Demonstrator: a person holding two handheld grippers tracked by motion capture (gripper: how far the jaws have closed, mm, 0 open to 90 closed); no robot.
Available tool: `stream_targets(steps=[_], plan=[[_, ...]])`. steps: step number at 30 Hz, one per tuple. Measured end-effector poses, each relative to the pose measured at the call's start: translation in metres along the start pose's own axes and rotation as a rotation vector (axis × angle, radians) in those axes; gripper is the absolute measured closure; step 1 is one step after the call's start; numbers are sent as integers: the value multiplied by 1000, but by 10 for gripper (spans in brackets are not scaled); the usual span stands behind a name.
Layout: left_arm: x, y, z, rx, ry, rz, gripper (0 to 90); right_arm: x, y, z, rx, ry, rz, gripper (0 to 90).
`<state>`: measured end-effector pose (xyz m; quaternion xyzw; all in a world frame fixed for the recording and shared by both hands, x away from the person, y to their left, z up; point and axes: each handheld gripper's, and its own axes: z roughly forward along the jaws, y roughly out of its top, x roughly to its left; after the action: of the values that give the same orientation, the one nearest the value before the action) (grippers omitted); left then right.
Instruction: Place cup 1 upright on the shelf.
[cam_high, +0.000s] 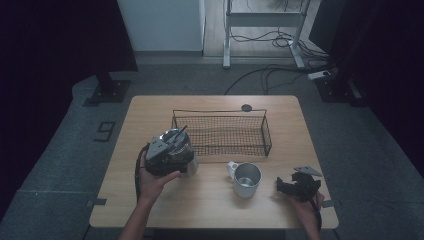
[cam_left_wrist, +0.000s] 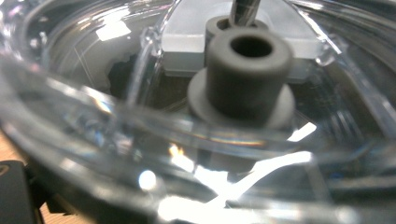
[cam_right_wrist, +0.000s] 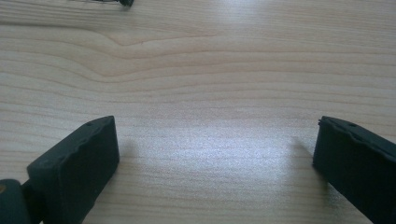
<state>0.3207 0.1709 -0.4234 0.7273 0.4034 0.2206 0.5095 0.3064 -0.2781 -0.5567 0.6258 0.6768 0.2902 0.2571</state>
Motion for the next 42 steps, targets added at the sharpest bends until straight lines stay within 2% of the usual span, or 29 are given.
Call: stream_targets(steps=[25, 31, 42], plan=[[4, 23, 4, -22, 7, -6, 41, 0, 0, 0, -2, -2, 3, 5], [4, 29, 5, -24, 13, 3, 41, 0, 0, 0, -2, -1, 2, 5], [12, 35, 10, -25, 25, -8, 41, 0, 0, 0, -2, -1, 2, 5]])
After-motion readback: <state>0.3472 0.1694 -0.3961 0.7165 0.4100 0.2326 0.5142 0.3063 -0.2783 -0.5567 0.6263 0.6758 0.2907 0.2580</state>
